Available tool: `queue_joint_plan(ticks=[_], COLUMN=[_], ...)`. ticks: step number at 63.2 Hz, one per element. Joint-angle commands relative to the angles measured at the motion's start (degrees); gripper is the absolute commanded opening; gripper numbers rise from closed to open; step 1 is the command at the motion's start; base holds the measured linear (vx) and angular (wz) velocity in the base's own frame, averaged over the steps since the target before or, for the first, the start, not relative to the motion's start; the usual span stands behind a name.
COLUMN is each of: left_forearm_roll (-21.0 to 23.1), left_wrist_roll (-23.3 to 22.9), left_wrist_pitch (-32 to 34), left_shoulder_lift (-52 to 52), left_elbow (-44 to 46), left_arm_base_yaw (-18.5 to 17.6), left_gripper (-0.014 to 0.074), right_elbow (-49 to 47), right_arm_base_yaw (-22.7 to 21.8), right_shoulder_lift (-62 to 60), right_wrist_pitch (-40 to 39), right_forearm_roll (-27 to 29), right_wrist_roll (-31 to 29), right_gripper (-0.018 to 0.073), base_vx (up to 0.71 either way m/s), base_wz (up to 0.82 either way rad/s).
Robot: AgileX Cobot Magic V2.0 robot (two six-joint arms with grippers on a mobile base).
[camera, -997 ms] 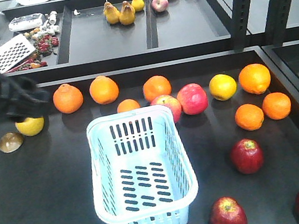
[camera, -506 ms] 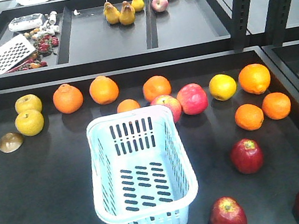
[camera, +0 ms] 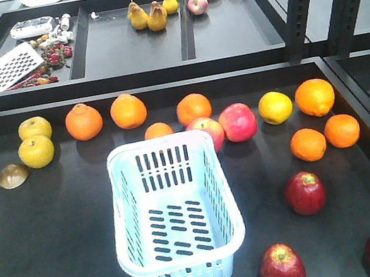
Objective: Pick three apples into basket with both arms
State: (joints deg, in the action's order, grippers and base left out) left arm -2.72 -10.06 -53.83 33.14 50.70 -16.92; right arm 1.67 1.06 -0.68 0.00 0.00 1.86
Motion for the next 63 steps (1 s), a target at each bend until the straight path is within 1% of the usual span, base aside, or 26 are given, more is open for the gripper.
queue_joint_plan(ticks=[1, 33, 48, 54, 63], left_forearm_roll=[0.0, 0.0, 0.0, 0.0, 0.0], left_wrist_roll=[-0.5, -0.5, -0.5, -0.5, -0.5], left_wrist_pitch=[3.5, 3.5, 3.5, 3.5, 3.5], left_shoulder_lift=[0.3, 0.3, 0.3, 0.3, 0.3], left_elbow=[1.1, 1.1, 1.1, 1.1, 1.1], left_arm_base_yaw=[0.1, 0.1, 0.1, 0.1, 0.1], left_gripper=[0.0502, 0.0502, 0.0502, 0.0502, 0.0502], right_elbow=[0.7, 0.7, 0.3, -2.0, -8.3], right_arm_base_yaw=[-0.4, -0.4, -0.4, -0.4, -0.4], right_shoulder_lift=[-0.7, -0.7, -0.7, -0.7, 1.0], right_wrist_pitch=[-4.2, -4.5, -12.5, -10.0, 0.0], right_forearm_roll=[0.0, 0.0, 0.0, 0.0, 0.0], right_wrist_roll=[-0.4, -0.3, 0.0, 0.0, 0.0], right_gripper=[-0.0008, -0.0008, -0.0008, -0.0008, -0.0008], base_vx=[0.0, 0.0, 0.0, 0.0, 0.0], base_wz=[0.0, 0.0, 0.0, 0.0, 0.0])
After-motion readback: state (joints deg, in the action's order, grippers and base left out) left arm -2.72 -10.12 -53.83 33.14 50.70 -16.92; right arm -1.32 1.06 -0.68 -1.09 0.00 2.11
